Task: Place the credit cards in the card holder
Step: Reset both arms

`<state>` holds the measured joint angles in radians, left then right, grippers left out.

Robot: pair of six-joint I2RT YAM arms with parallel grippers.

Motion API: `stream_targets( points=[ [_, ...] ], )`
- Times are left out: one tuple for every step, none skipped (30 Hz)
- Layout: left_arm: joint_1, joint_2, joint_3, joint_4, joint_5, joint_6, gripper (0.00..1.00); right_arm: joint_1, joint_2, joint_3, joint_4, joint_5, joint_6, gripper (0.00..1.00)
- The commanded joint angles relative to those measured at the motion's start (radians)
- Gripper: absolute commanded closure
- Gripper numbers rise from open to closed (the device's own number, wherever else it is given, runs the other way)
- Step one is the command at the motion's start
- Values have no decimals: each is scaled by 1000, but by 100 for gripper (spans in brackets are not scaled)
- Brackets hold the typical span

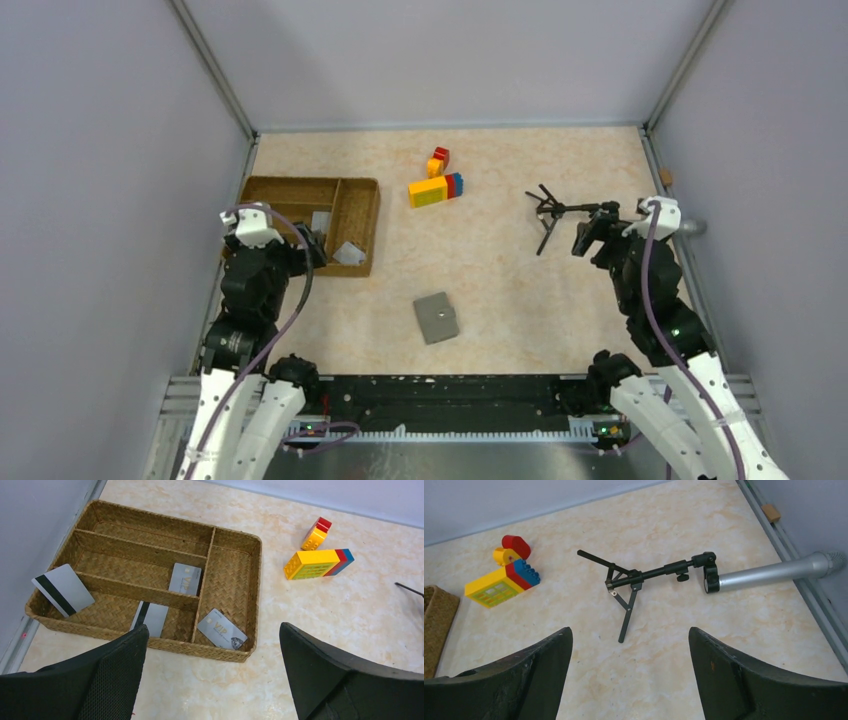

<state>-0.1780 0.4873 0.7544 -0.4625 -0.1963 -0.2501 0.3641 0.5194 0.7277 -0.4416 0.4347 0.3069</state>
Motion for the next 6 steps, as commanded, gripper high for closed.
stream_targets(
  points=[
    [-2,5,-14,65,23,27,1,-3,11,7,24,50,-43,16],
    [-2,6,-14,64,32,29,1,-4,11,7,23,50,-42,16],
    [-2,9,-17,65,33,29,1,-3,11,7,23,50,-43,16],
    [-2,12,-19,65,31,29,1,-3,10,7,22,51,-43,16],
    [-2,15,-18,65,28,29,1,-3,10,8,21,52,-41,16],
    [-2,18,-16,64,22,28,1,-4,9,7,19,52,-40,16]
  ],
)
